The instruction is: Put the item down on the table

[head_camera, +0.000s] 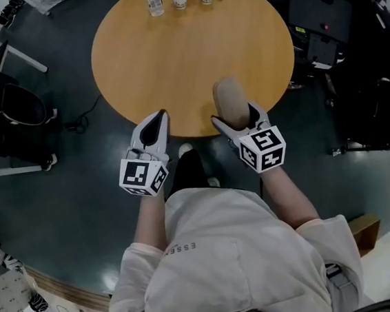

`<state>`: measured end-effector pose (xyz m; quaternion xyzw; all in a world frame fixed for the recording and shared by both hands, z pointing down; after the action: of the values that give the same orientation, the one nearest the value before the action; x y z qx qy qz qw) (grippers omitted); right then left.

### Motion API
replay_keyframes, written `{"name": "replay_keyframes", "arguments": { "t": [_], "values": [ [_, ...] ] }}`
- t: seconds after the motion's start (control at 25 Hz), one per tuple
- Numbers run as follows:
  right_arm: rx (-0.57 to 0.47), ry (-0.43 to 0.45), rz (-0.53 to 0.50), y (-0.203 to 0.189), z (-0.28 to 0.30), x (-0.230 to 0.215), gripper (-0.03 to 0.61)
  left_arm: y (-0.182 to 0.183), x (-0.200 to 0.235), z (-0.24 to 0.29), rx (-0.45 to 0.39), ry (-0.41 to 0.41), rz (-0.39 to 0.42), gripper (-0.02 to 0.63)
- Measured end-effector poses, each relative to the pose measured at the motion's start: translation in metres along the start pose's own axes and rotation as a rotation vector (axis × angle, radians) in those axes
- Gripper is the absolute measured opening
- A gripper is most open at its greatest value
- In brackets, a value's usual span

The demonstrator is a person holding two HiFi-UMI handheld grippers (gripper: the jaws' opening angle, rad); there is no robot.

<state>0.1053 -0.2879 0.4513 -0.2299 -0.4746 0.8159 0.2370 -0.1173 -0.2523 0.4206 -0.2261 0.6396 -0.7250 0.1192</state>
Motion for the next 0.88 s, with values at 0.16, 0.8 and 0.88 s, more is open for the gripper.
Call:
{"name": "replay_keyframes", "arguments": {
  "t": [0.16,0.8,0.88],
  "values": [
    [0.028,-0.032,-0.001,0.014,0.039,-0.016,0.39,0.004,0.031,0.039,0.018,-0.047,-0.012,0.006],
    [0.311,-0.038,-0.03,-0.027,0.207,-0.071,0.39,-0.026,0.115,0.124,0.118,-0.074,-0.041,0.006],
    [0.35,-0.041,-0.046,-0.039,0.223,-0.079,0.39,-0.032,0.121,0.129,0.134,-0.069,-0.048,0.006]
  ]
}}
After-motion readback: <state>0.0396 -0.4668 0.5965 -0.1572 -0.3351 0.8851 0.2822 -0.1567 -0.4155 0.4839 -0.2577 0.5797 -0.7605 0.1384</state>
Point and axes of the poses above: the fingertips, and each gripper's own axes: z forward along the fingers, x to its left, y out of its top, the point moved 7 cm from there along -z, backward along the fingers, and after that the axes turned 2 degrees about x, right-handed, at the moved point
